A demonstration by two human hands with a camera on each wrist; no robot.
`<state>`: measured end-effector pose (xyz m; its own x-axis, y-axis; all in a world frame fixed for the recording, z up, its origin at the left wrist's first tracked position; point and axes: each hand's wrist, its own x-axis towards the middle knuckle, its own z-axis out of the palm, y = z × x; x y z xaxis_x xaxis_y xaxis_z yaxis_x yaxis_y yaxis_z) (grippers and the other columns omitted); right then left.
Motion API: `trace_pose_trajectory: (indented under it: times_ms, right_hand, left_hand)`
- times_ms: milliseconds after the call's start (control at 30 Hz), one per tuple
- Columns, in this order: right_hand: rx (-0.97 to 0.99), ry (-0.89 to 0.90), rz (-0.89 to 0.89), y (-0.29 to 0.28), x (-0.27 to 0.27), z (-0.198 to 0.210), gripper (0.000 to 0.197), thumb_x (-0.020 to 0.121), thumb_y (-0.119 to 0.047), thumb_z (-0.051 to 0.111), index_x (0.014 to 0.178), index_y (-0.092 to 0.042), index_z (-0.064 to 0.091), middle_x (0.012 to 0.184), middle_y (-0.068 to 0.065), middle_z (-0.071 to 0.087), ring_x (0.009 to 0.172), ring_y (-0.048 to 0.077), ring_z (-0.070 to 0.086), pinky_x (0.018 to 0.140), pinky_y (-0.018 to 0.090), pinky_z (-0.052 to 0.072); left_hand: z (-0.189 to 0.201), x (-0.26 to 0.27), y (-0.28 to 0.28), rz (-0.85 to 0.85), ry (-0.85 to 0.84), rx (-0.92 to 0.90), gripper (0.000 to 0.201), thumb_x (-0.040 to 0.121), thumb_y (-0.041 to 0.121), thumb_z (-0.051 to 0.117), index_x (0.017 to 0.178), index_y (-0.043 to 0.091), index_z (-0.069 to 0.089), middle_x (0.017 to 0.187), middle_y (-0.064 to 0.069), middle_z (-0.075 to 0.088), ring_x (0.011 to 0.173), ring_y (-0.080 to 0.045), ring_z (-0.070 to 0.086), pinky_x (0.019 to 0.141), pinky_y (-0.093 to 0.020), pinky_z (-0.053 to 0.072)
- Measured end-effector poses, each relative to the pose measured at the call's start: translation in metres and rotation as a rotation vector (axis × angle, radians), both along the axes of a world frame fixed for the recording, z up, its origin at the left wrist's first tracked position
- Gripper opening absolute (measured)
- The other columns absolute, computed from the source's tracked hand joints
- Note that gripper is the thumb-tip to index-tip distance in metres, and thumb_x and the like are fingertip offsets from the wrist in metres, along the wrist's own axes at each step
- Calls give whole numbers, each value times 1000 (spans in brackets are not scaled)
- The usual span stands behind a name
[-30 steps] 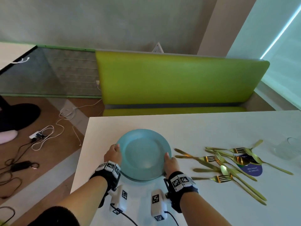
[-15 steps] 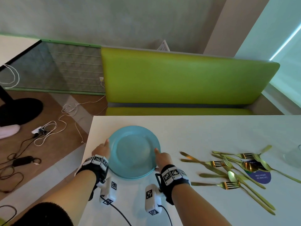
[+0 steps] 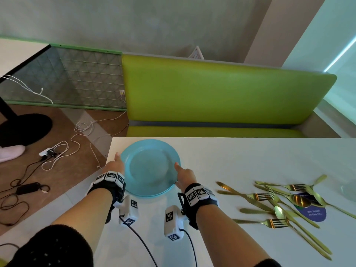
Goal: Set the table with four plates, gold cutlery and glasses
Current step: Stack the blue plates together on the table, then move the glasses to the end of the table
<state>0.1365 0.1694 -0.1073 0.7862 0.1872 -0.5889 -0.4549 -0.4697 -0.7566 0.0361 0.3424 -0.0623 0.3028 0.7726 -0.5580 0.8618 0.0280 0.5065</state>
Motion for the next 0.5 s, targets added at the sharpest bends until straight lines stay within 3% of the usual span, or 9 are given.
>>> trace_pose_trajectory:
  times_ms: [200, 267, 333, 400, 500]
  right_hand:
    - [24, 37, 1, 2, -3, -2, 76, 80, -58, 55, 125, 3, 50, 122, 18, 59, 111, 34, 58, 98, 41, 47]
    - [1, 33, 9, -1, -3, -2, 72, 84, -55, 54, 126, 2, 47, 115, 14, 59, 104, 29, 58, 89, 35, 46]
    - [8, 41, 15, -4, -4, -2, 70, 84, -55, 55, 126, 0, 46, 103, 10, 51, 92, 25, 51, 81, 36, 44]
    - [30, 51, -10, -7, -4, 0, 62, 81, -54, 57, 115, -3, 48, 98, 10, 47, 86, 24, 46, 73, 37, 41]
    - [63, 56, -51, -20, -1, 11, 36, 86, -47, 56, 84, -13, 44, 97, 10, 49, 86, 25, 50, 84, 37, 49]
  left_hand:
    - [1, 1, 11, 32, -31, -21, 75, 99, 50, 15, 134, -11, 42, 142, -28, 42, 133, -38, 40, 111, -42, 28]
    - [2, 0, 11, 35, -45, -26, 76, 99, 51, 15, 134, -10, 42, 142, -27, 42, 132, -38, 42, 111, -42, 29]
    - [2, 2, 10, 49, -68, -28, 76, 98, 51, 16, 134, -10, 42, 142, -27, 43, 132, -38, 42, 111, -42, 30]
    - [3, 4, 6, 81, -94, -9, 74, 98, 51, 20, 136, -9, 40, 142, -27, 42, 131, -40, 42, 111, -43, 30]
    - [8, 11, -4, 156, -160, 72, 67, 98, 45, 31, 137, -9, 36, 142, -29, 41, 131, -43, 40, 109, -47, 30]
